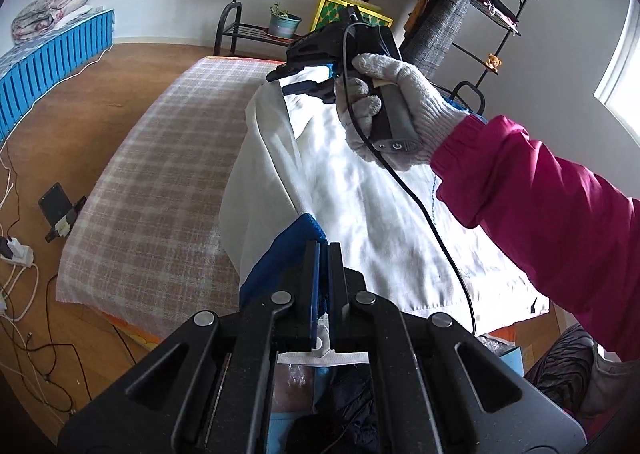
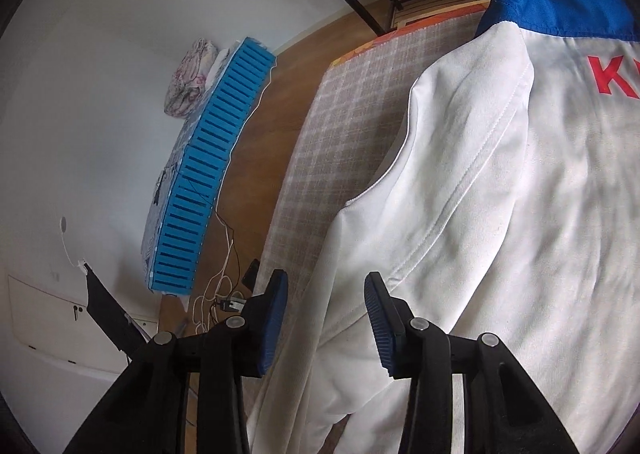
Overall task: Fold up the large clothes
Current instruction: 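Carry the held cuff with the left gripper across the jacket back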
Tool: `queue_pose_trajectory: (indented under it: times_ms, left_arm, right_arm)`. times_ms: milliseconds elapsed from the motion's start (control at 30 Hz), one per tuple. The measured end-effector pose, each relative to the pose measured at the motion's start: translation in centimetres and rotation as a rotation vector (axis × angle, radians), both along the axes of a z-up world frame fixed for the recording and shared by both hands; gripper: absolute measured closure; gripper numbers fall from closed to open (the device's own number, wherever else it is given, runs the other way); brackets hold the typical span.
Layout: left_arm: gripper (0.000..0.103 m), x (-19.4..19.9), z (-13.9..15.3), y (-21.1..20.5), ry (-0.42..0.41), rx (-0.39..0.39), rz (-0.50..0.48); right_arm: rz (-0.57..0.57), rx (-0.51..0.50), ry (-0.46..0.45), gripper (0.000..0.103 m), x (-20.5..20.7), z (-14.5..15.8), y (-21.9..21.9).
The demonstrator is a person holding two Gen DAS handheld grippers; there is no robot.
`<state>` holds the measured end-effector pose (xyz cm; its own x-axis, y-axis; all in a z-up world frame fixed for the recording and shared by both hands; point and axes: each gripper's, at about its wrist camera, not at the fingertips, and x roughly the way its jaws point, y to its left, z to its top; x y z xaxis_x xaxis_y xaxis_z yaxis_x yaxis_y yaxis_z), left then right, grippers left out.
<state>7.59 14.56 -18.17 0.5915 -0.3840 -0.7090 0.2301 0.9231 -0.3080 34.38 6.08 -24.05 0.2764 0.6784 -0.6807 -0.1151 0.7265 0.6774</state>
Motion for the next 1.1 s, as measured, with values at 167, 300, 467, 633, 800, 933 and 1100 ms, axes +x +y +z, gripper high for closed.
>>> queue_pose_trajectory:
  times_ms: [167, 300, 467, 633, 800, 933, 1100]
  left_arm:
    - [0.103, -0.7, -0.5, -0.7, 0.019, -0.002, -0.047]
    - [0.103, -1.6, -1.0, -2.1, 0.033, 0.012, -0.108]
    - [0.103, -2.8, -2.5, -4.6, 0.065, 0.063, -0.203]
    - [0.102, -3.8, -3.1, -5.6, 0.076, 0.085, -0.245]
    - [0.101, -4.5, -2.8, -5.7, 0.105, 0.065, -0.285]
    - [0.091, -4.1, -2.0, -3.7, 0.117, -0.005, -0.222]
    - [0.077, -1.9, -1.7, 0.6, 0.132, -0.086, -0.052]
  right_arm:
    - [-0.015, -0.048, -0.039, 0.103, -0.5, 1.2, -2.2]
    - [-0.008, -0.092, -0.112, 0.103, -2.9, 3.3, -5.7]
    - [-0.105, -0.07, -0.086, 0.103, -7.0, 1.1, -12.3]
    - [-0.168, -0.149, 0.045, 0.103, -7.8, -4.2, -15.0]
    - [-0.116, -0.211, 0.029, 0.103, -8.9, -4.1, -14.1]
    - [-0.091, -0.215, -0.027, 0.103, -9.2, -1.9, -14.4]
    - [-0.126, -0.186, -0.083, 0.066, -9.0, -0.2, -16.0]
